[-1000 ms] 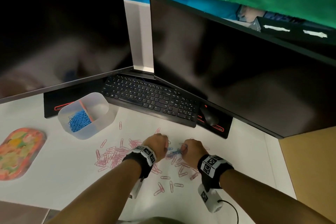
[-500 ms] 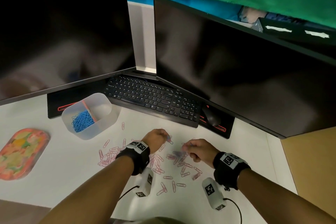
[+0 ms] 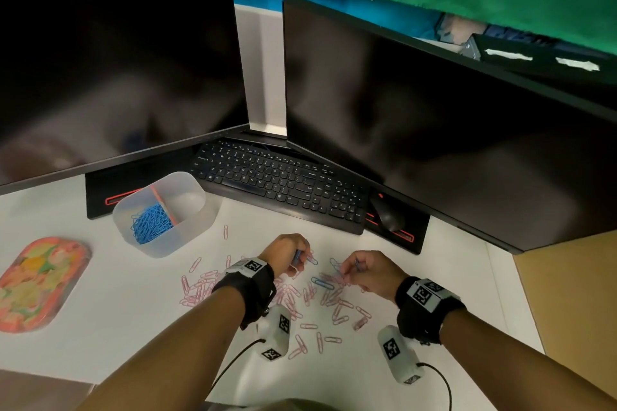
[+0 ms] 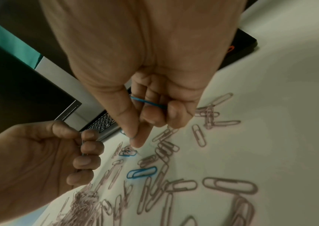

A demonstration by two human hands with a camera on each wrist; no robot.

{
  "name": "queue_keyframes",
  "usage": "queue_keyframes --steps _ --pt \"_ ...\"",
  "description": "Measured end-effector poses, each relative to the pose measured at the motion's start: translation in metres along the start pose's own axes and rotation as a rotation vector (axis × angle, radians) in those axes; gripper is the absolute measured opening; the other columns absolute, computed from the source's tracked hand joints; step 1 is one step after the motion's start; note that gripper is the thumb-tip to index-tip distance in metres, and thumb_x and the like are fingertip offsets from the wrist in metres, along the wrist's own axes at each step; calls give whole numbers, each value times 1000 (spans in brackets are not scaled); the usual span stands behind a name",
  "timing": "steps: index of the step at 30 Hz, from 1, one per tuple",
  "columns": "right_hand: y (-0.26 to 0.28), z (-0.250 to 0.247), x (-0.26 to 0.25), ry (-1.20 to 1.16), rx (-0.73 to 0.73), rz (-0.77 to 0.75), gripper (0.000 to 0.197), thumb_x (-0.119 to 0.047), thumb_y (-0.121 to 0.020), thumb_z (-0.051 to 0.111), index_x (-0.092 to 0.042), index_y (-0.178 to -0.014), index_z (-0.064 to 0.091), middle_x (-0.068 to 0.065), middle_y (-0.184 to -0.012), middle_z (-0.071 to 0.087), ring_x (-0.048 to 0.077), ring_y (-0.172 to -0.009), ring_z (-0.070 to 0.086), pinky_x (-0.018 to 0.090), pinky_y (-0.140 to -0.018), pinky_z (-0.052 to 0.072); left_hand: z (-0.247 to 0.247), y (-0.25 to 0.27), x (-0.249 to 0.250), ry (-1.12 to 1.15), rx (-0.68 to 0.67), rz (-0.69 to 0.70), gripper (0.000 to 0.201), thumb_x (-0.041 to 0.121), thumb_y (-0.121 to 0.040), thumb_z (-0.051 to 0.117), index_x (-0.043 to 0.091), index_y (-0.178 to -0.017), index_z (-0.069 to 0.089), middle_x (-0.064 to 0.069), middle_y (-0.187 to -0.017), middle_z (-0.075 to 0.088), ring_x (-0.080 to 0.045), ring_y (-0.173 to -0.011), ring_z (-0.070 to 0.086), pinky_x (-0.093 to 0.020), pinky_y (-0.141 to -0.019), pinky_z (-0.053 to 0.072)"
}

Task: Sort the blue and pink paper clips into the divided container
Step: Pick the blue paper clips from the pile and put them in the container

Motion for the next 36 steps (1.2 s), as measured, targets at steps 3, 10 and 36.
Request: queue_keyframes --steps 3,10,36 --pt "0 -1 2 74 49 -7 14 -5 -82 68 -17 -87 64 0 -83 70 8 -66 57 18 -54 45 2 2 1 -9 15 13 22 3 -86 40 5 -66 48 -8 -62 48 -20 -46 41 -23 -45 29" --pt "-2 -6 8 68 133 30 20 -4 -83 62 -19 -93 68 12 -87 70 10 -56 51 17 -52 40 14 4 -8 -783 56 233 5 23 -85 60 27 -83 63 8 -82 60 -12 -78 58 -23 -67 46" --pt "-25 33 -29 465 168 -53 19 -25 -91 54 -16 -101 66 -2 -95 66 15 -83 62 25 -73 49 -43 11 -9 -45 272 88 33 -2 -89 43 16 -97 70 -2 -74 54 -13 -49 34 -20 -46 32"
Point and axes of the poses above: each hand's wrist, its own y-axis away from the middle knuckle, its own z-axis out of the palm, x = y × z, the point moved 1 cm from there along -y, towards the middle knuckle
